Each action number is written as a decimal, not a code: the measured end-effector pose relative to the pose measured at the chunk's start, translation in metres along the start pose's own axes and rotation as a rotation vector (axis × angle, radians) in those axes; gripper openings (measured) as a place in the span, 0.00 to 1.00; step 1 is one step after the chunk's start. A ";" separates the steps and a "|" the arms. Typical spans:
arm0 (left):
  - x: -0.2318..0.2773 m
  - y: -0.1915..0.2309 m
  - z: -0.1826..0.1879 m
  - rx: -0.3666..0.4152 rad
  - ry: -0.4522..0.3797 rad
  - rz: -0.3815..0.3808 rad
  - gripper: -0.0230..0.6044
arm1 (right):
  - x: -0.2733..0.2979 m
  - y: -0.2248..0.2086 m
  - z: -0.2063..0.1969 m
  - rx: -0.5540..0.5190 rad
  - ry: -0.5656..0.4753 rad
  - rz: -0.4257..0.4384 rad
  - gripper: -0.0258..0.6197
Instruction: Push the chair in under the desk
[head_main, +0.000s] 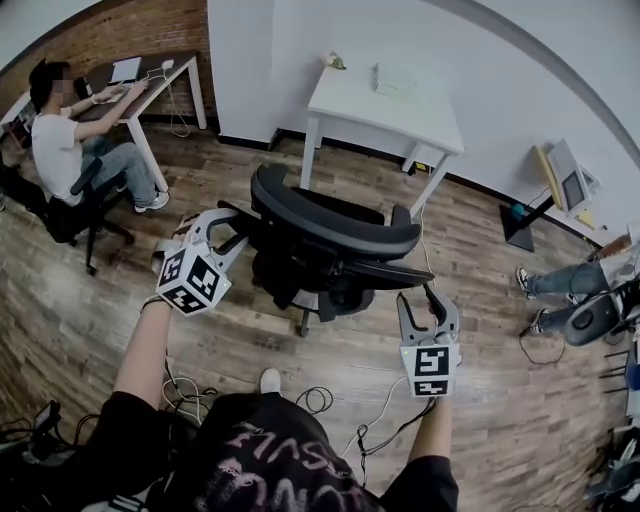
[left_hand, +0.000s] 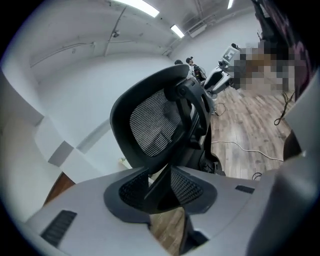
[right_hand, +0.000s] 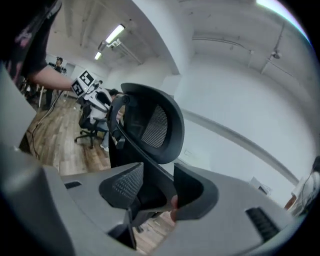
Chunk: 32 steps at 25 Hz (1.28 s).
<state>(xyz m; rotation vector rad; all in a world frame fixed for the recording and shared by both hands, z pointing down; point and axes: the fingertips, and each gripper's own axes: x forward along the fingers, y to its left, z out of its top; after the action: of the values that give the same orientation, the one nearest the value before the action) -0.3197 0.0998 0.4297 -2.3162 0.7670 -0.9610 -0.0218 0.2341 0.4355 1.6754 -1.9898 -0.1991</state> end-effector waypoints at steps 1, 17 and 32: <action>0.003 0.000 -0.002 0.020 0.013 -0.007 0.26 | 0.003 0.001 -0.001 -0.045 0.023 0.003 0.35; 0.045 -0.003 -0.037 0.292 0.178 -0.113 0.38 | 0.049 0.006 -0.026 -0.431 0.223 0.034 0.44; 0.066 -0.003 -0.048 0.386 0.171 -0.151 0.36 | 0.069 0.007 -0.033 -0.465 0.280 -0.009 0.39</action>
<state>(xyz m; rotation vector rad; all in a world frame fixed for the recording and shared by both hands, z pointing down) -0.3162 0.0463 0.4919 -1.9934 0.4268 -1.2637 -0.0187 0.1775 0.4870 1.3314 -1.5808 -0.3767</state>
